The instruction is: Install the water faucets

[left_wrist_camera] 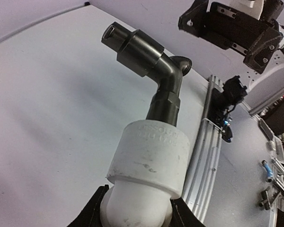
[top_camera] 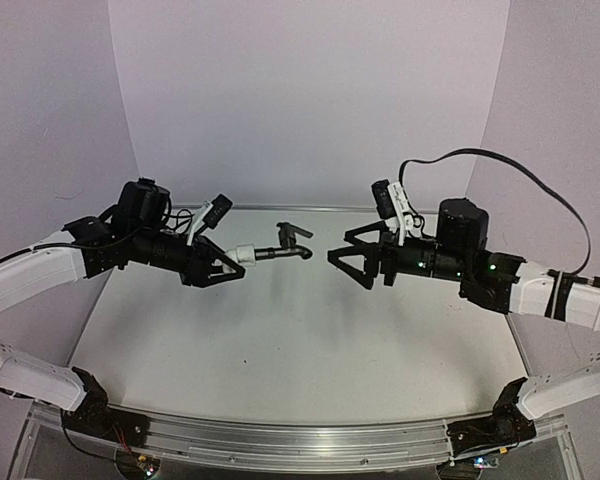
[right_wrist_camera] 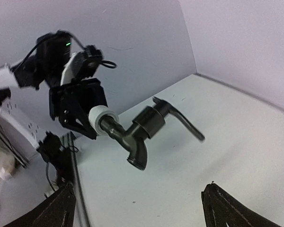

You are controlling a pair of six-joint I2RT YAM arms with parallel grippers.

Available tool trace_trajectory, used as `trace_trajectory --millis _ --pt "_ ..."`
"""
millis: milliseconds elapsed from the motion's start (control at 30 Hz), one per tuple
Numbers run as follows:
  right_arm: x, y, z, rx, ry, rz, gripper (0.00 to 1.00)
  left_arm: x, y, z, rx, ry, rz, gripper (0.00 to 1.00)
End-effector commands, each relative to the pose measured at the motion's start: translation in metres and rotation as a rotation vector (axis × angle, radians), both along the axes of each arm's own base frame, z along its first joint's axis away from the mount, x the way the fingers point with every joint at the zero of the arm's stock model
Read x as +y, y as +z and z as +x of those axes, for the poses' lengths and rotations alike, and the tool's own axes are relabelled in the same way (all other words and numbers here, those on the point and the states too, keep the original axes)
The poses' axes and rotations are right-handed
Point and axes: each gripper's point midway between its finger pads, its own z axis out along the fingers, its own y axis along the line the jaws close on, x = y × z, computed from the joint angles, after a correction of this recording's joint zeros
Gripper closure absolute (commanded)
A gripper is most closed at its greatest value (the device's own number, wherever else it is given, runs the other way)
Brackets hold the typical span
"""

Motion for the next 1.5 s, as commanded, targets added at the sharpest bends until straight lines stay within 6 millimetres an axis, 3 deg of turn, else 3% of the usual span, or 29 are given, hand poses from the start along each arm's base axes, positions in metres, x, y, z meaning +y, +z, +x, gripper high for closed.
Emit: trace_trajectory --millis 0,200,300,533,733,900,967,1100,1133,1233,1267,1300,1333,1433,1467 --pt "-0.007 0.002 -0.026 -0.671 0.167 -0.26 0.05 -0.024 0.026 -0.026 0.087 -0.2 -0.137 1.0" --pt "0.003 -0.007 -0.059 -1.132 0.409 -0.315 0.05 -0.034 0.025 -0.044 0.26 -0.338 -0.177 1.0" --pt "0.013 -0.011 -0.057 -1.21 0.436 -0.323 0.05 -0.037 0.021 -0.046 0.312 -0.358 -0.177 1.0" --pt "0.036 -0.019 -0.044 -1.203 0.464 -0.322 0.14 -0.039 0.023 -0.049 0.353 -0.388 -0.186 1.0" --pt "0.049 -0.013 -0.027 -1.1 0.396 -0.266 0.47 -0.039 0.024 -0.051 0.356 -0.404 -0.191 1.0" --pt "0.056 -0.011 -0.026 -1.001 0.402 -0.221 0.59 -0.041 0.026 -0.05 0.354 -0.413 -0.194 1.0" --pt "0.059 -0.009 -0.03 -0.904 0.424 -0.177 0.7 -0.042 0.027 -0.045 0.311 -0.392 -0.185 1.0" --pt "0.06 -0.011 -0.041 -0.669 0.468 -0.1 0.81 -0.039 0.031 -0.028 0.177 -0.298 -0.145 1.0" --pt "0.062 -0.014 -0.042 -0.519 0.476 -0.07 0.9 -0.035 0.029 -0.011 0.087 -0.211 -0.102 1.0" --pt "0.065 -0.013 -0.042 -0.185 0.483 0.004 1.0 -0.025 0.031 0.019 -0.055 -0.065 -0.028 1.0" --pt "0.067 -0.012 -0.039 -0.093 0.471 0.025 1.0 -0.023 0.032 0.025 -0.086 -0.042 -0.012 1.0" --pt "0.068 -0.009 -0.033 0.118 0.458 0.083 1.0 -0.022 0.035 0.035 -0.154 -0.014 0.011 1.0" --pt "0.07 -0.003 -0.037 0.342 0.497 0.153 1.0 -0.021 0.038 0.043 -0.196 0.014 0.023 1.0" --pt "0.055 0.048 -0.052 0.514 0.679 0.493 1.0 -0.021 0.044 0.064 -0.339 0.071 0.055 1.0" --pt "0.048 0.06 -0.042 0.643 0.708 0.601 1.0 -0.021 0.044 0.068 -0.376 0.079 0.066 1.0"
